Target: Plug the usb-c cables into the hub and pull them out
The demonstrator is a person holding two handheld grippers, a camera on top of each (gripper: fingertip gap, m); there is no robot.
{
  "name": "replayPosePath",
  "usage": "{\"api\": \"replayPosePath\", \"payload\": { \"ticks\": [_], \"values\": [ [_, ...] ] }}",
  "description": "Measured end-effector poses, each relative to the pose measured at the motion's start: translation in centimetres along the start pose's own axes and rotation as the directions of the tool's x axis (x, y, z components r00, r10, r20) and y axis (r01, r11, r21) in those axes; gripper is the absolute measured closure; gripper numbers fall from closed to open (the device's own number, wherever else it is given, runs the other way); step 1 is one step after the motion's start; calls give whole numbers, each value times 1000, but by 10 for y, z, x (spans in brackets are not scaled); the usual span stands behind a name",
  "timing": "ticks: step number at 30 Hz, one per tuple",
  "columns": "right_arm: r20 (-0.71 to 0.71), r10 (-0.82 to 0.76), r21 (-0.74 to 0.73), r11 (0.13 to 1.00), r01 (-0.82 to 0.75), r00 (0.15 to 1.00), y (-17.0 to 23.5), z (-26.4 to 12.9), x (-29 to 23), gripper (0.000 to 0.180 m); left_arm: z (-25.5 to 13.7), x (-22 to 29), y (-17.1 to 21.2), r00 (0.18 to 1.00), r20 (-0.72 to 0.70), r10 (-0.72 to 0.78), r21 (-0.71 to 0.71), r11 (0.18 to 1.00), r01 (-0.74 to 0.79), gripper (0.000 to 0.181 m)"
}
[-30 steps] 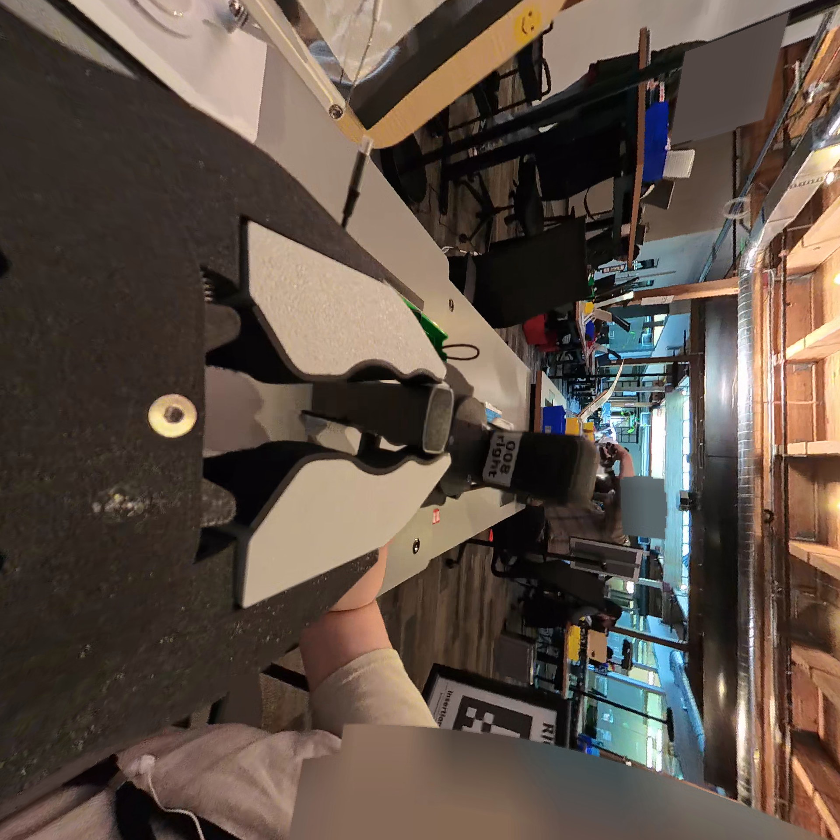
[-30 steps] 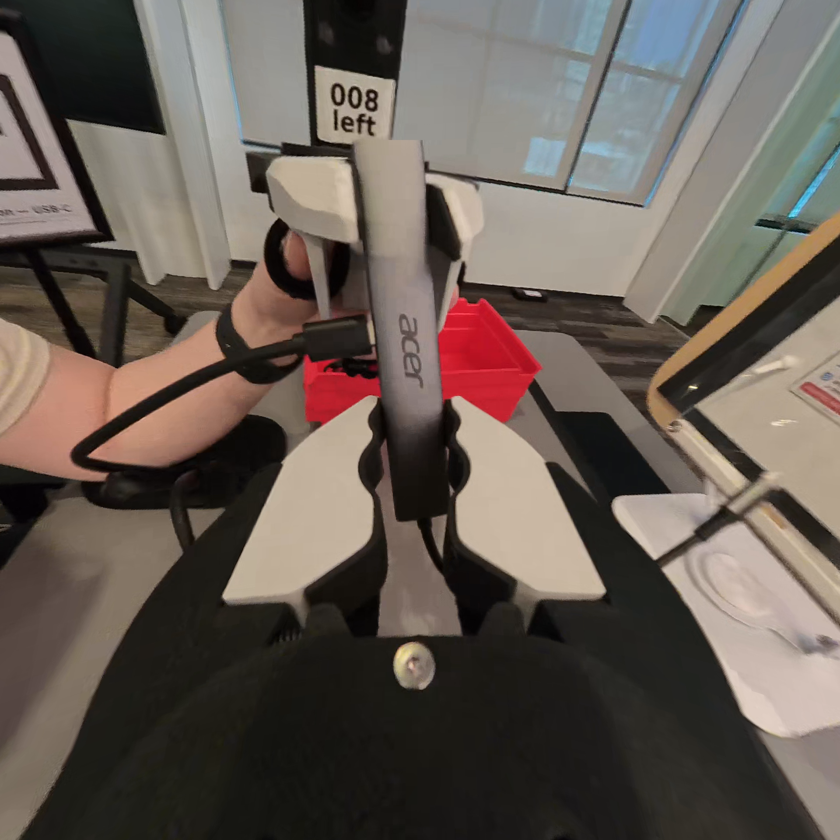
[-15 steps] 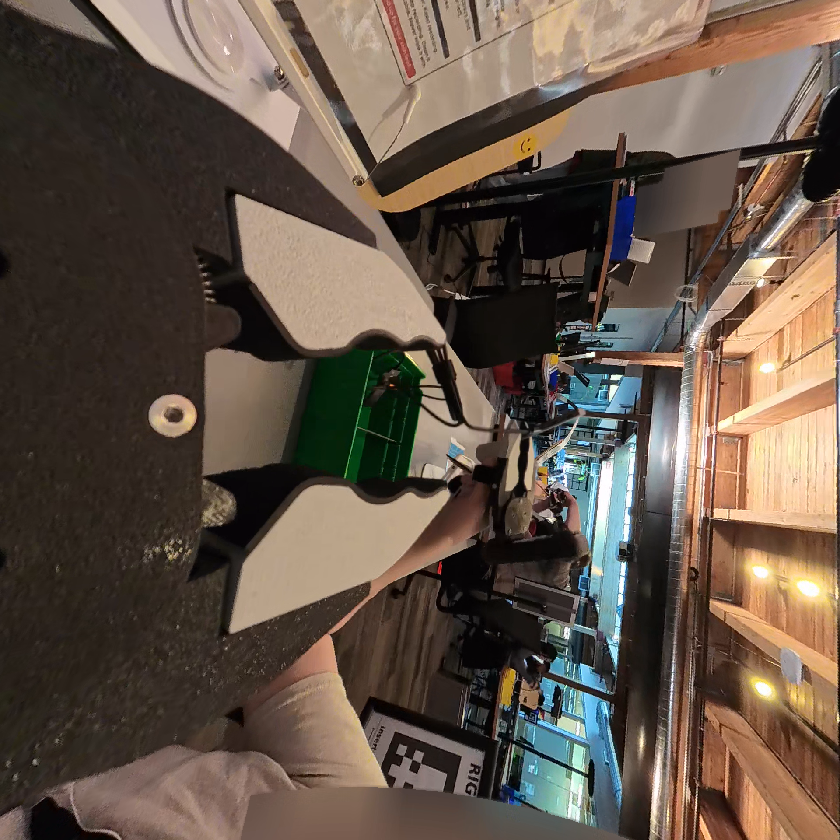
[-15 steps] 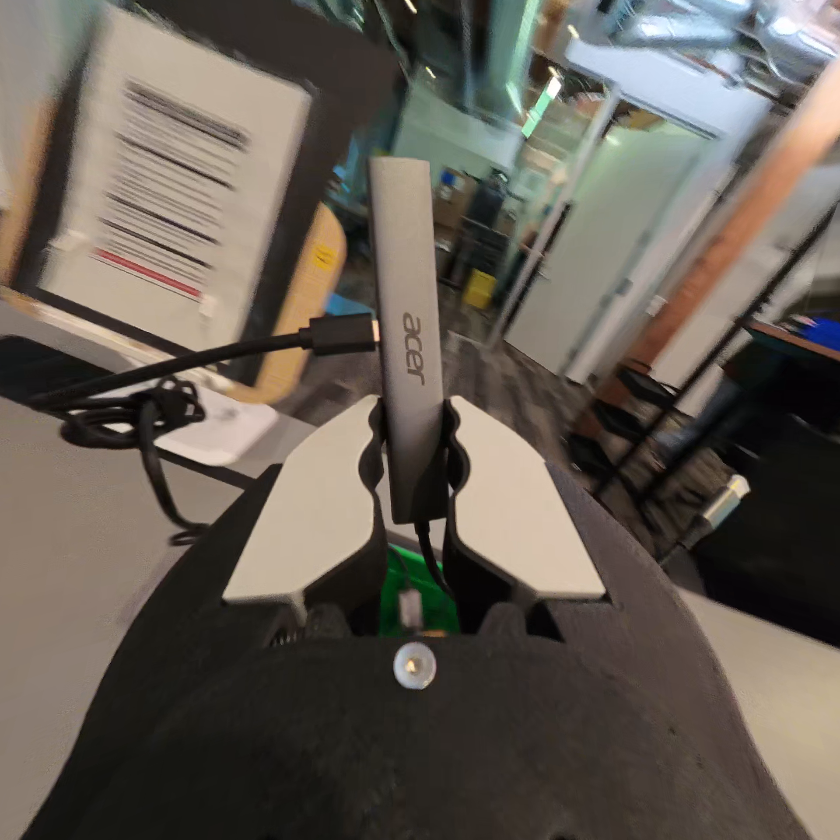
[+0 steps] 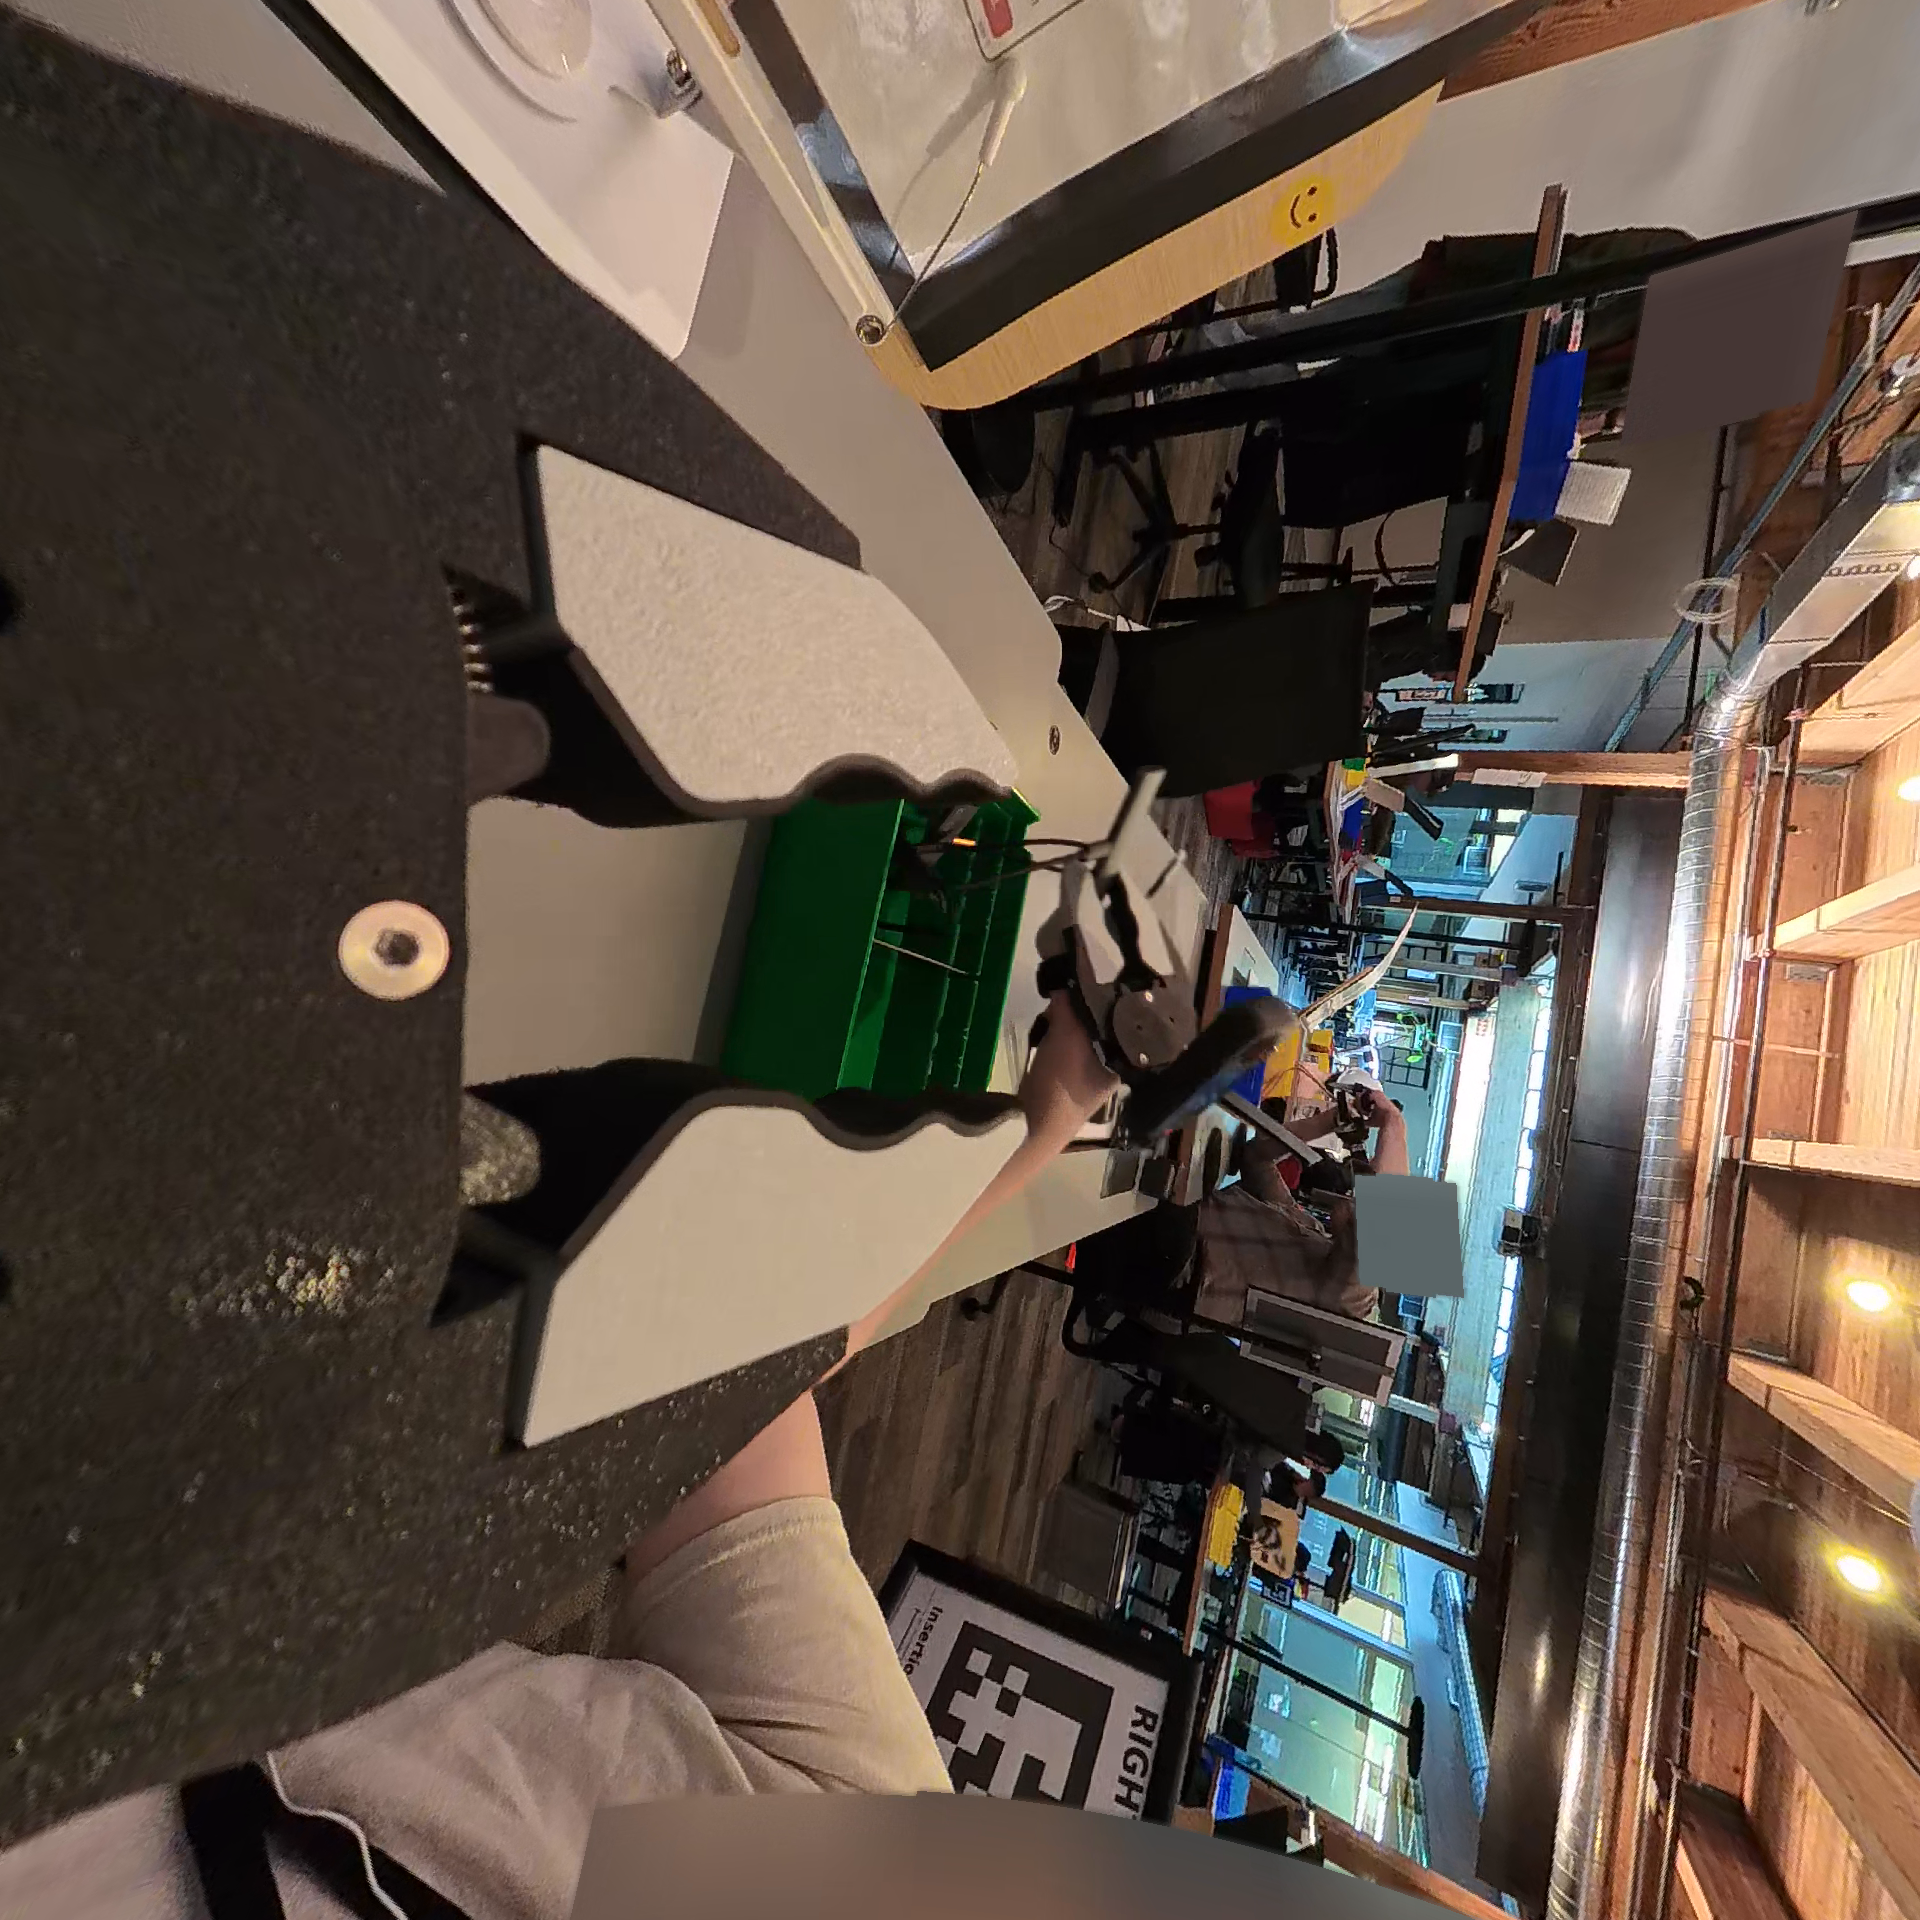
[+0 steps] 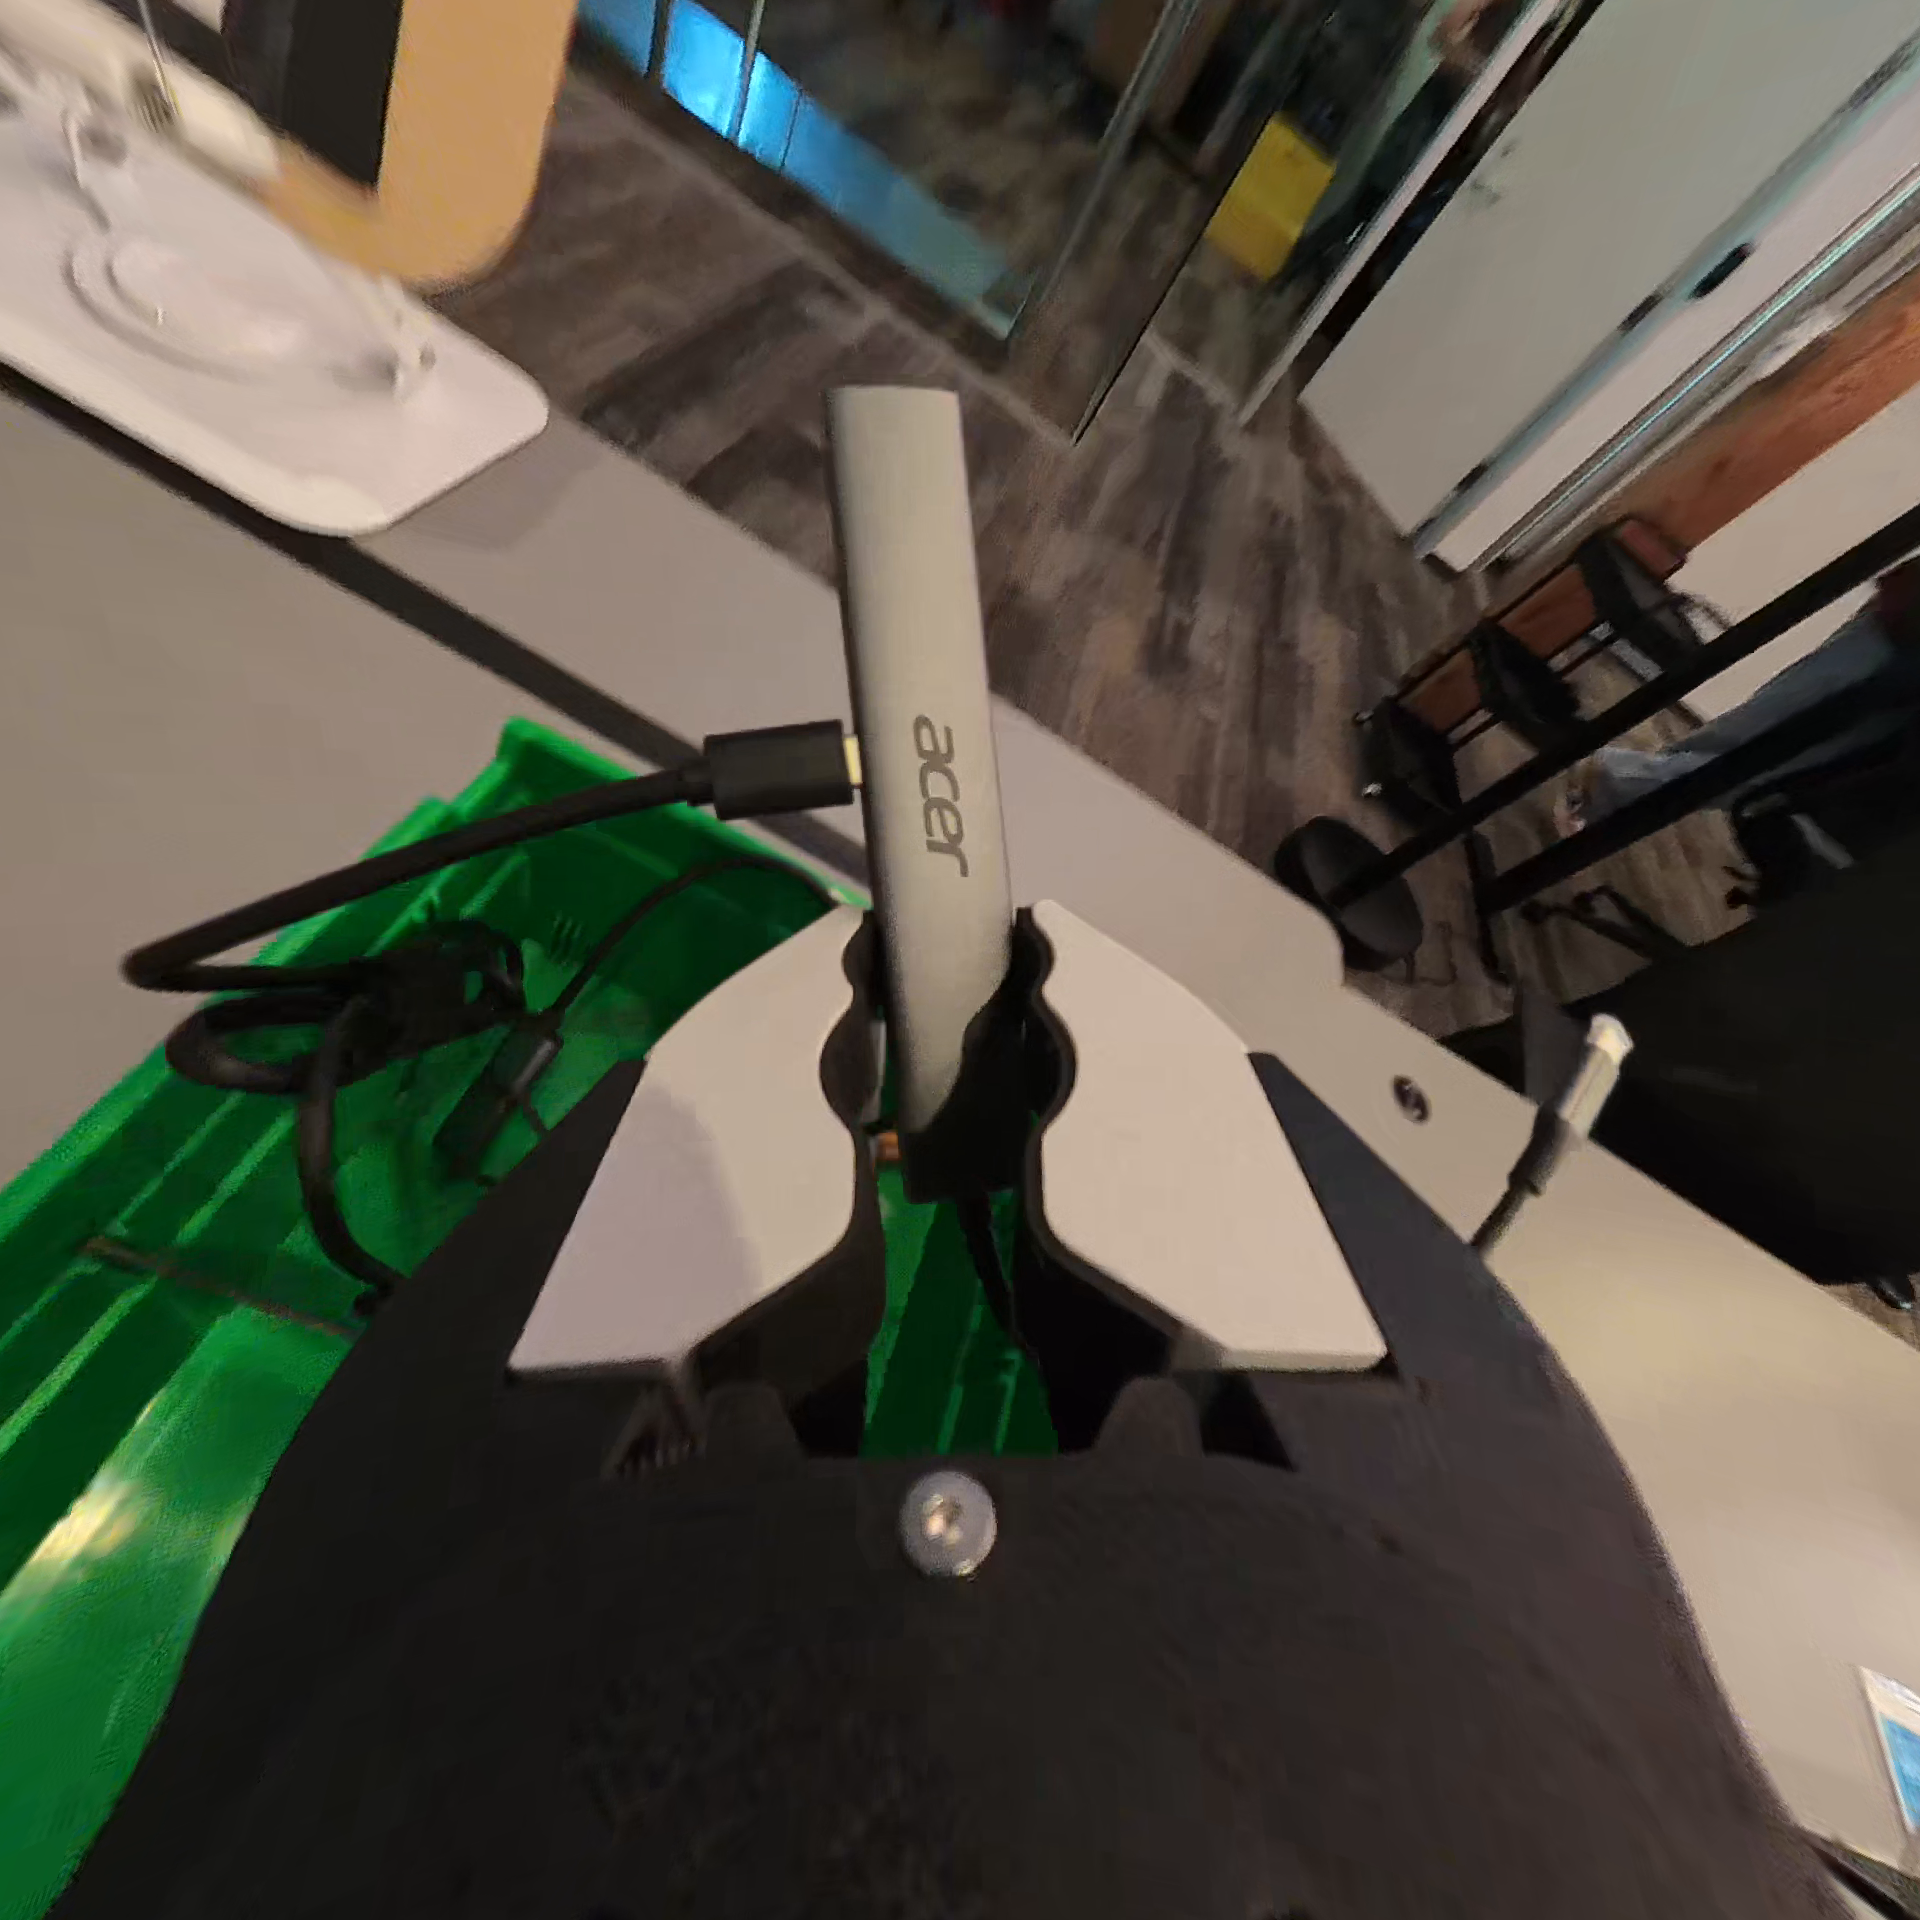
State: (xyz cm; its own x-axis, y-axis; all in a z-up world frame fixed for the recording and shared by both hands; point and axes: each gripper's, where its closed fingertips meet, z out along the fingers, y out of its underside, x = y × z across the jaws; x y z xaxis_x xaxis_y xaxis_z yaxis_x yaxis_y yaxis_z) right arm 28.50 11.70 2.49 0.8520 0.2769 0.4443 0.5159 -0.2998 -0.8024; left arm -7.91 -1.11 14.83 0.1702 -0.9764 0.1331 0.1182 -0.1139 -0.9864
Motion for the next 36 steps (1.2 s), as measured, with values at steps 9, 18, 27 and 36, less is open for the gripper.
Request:
{"api": "replayPosePath", "payload": {
  "ticks": [9, 18, 27, 36],
  "values": [
    [185, 66, -359, 933, 5, 981, 85, 34, -33, 156, -2, -1, 0, 1000, 5, 1, -6, 1000, -1, 131],
    [223, 76, -300, 954, -6, 972, 64, -23, -26, 146, -30, -3, -14, 998, 65, 19, -8, 1000, -19, 130],
    [-24, 169, -365, 916, -166, 985, 89, -84, 22, 145, -130, -40, -19, 798, 581, 160, -218, 975, -37, 127],
    [-62, 482, -642, 652, -405, 874, 180, -74, 9, 139, -379, -66, 17, -175, 951, 255, -182, 919, 350, 120]
  ]
}}
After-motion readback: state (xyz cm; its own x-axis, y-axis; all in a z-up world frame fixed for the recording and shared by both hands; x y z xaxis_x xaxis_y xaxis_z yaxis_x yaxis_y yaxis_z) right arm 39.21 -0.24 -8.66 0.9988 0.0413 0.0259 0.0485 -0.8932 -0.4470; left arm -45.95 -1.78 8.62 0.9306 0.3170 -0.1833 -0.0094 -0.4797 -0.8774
